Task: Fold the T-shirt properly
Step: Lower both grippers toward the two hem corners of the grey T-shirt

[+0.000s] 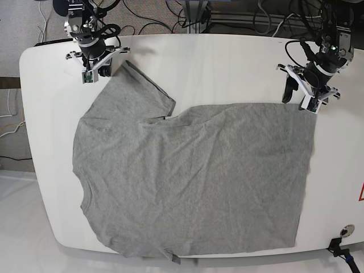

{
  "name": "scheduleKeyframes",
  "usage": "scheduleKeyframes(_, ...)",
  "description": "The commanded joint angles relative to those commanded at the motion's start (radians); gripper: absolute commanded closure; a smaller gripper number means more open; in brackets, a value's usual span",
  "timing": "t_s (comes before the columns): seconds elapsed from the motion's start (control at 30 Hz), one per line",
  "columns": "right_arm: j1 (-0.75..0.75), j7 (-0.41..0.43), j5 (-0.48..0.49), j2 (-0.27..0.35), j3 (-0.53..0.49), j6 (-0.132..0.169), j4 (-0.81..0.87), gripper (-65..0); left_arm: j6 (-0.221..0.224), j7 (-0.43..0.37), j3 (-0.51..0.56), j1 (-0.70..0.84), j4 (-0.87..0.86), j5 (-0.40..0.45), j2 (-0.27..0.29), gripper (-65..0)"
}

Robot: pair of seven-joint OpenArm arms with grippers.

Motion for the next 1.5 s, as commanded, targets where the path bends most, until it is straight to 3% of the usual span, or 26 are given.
scheduleKeyframes(0.33,0.042,0.002,-0.077,0.000,0.045,0.009,0.029,0.0,-0.005,-0.015,0.015,-0.016,-0.089,0.078,-0.013,-27.8)
scheduleKeyframes(0.37,0.035,-0.023,-0.011,-0.038,0.021,0.019,-0.003,-0.8,-0.009,0.011,0.011,-0.023,-0.100,0.079,0.018,-27.2)
scheduleKeyframes(0.53,0.035,-0.023,-0.011,-0.058,0.024,0.047,-0.003,-0.6,-0.011,0.011,-0.012,-0.023,-0.100,0.079,0.018,-27.1)
scheduleKeyframes(0.93,0.025,-0.023,-0.002,-0.073,0.025,0.047,0.043,-1.6,-0.016,0.011,-0.063,-0.023,-0.100,0.076,0.018,-27.5)
scheduleKeyframes(1.0,0.020,-0.023,0.032,-0.085,0.062,0.047,0.070,-6.8,-0.016,0.011,-0.063,-0.023,-0.100,0.074,0.018,-27.6)
scheduleKeyframes(1.13,0.018,-0.027,0.147,-0.102,0.131,0.051,0.076,-24.0,-0.016,0.011,-0.068,-0.023,-0.099,0.071,0.020,-27.6)
scheduleKeyframes(1.23,0.011,-0.032,0.231,-0.101,0.177,0.107,0.073,-32.2,-0.017,0.011,-0.068,-0.023,-0.099,0.071,0.020,-27.7)
scheduleKeyframes(1.37,0.003,-0.083,0.379,-0.107,0.252,0.151,0.070,-36.6,-0.017,0.011,-0.069,-0.023,-0.090,0.070,0.021,-27.7)
scheduleKeyframes(1.5,-0.032,-0.089,0.532,-0.105,0.283,0.157,0.070,-36.6,-0.017,0.011,-0.078,-0.024,-0.085,0.070,0.043,-27.9)
